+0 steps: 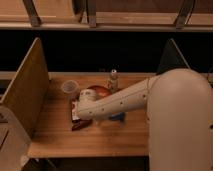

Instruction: Wipe the white sponge on the table

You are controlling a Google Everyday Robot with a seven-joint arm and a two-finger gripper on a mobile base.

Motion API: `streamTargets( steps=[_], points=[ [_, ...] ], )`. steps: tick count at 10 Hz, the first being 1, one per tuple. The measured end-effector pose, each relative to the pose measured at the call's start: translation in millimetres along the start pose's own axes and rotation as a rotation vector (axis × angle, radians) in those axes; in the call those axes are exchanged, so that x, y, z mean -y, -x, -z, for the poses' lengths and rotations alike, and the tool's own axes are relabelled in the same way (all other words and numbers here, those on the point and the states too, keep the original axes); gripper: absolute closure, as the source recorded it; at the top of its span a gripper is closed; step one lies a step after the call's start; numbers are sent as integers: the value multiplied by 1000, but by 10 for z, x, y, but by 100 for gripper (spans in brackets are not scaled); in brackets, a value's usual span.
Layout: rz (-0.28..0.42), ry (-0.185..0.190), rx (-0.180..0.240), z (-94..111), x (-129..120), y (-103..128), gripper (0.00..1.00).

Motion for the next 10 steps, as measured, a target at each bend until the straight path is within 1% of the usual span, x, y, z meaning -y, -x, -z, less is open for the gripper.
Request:
streamTargets(
  steps=[2, 4, 5, 7, 8, 9, 10],
  points=[
    [79, 53, 43, 30, -175, 113, 20],
    [232, 121, 116, 80, -297, 263, 20],
    [290, 139, 151, 125, -292, 322, 20],
    [386, 162, 216, 201, -246, 415, 20],
    [413, 169, 235, 229, -254, 445, 20],
    [425, 171, 243, 244, -265, 460, 20],
    [424, 165, 235, 234, -254, 450, 20]
  ],
)
